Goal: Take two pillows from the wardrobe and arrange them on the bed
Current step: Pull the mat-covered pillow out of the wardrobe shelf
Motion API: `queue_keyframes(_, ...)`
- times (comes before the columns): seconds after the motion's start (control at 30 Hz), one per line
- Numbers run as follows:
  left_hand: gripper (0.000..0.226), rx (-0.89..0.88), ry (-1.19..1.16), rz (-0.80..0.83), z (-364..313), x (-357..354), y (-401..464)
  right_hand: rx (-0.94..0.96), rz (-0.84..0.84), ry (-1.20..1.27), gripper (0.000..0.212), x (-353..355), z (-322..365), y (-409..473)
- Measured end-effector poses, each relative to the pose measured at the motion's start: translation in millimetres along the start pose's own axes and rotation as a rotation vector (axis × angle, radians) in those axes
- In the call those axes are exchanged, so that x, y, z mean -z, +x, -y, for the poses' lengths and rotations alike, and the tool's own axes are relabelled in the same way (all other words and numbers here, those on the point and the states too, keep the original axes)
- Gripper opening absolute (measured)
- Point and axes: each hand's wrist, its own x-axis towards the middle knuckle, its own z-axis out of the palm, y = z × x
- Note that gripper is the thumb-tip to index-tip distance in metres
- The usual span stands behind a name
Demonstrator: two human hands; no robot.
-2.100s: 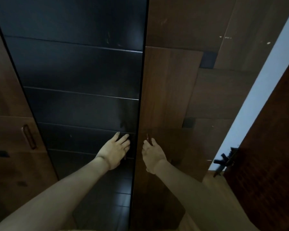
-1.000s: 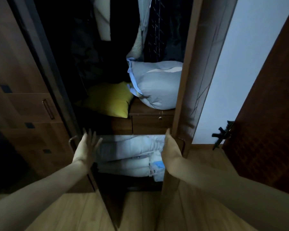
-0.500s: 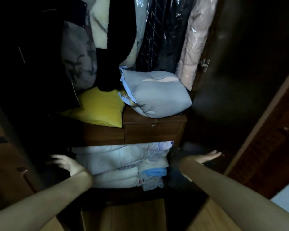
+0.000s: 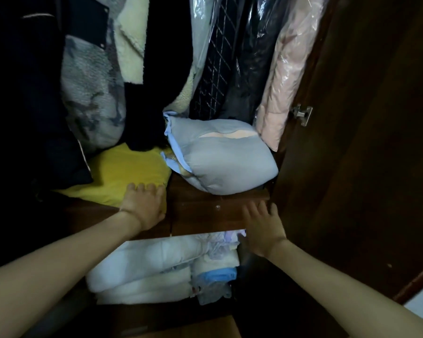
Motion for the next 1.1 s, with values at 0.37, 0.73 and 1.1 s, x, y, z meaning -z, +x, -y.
queue_keyframes(0.37,0.099,0.049,-0.329,-0.312,-37.4,93.1,242.6,0.114,-0.418,0.552,0.103,52.3,-61.3,279.8)
queue_keyframes(0.73,0.065,0.032,-0.286,-0.334,-17.9,54.3,311.0,0.234,-0.775,0.518,0.071,1.4,-20.9,355.5)
queue_keyframes(1.1,0.073,-0.113,-0.339,-0.309,-14.4,96.0,321.1,0.331,-0.873,0.494,0.054,5.7,-27.3,279.9)
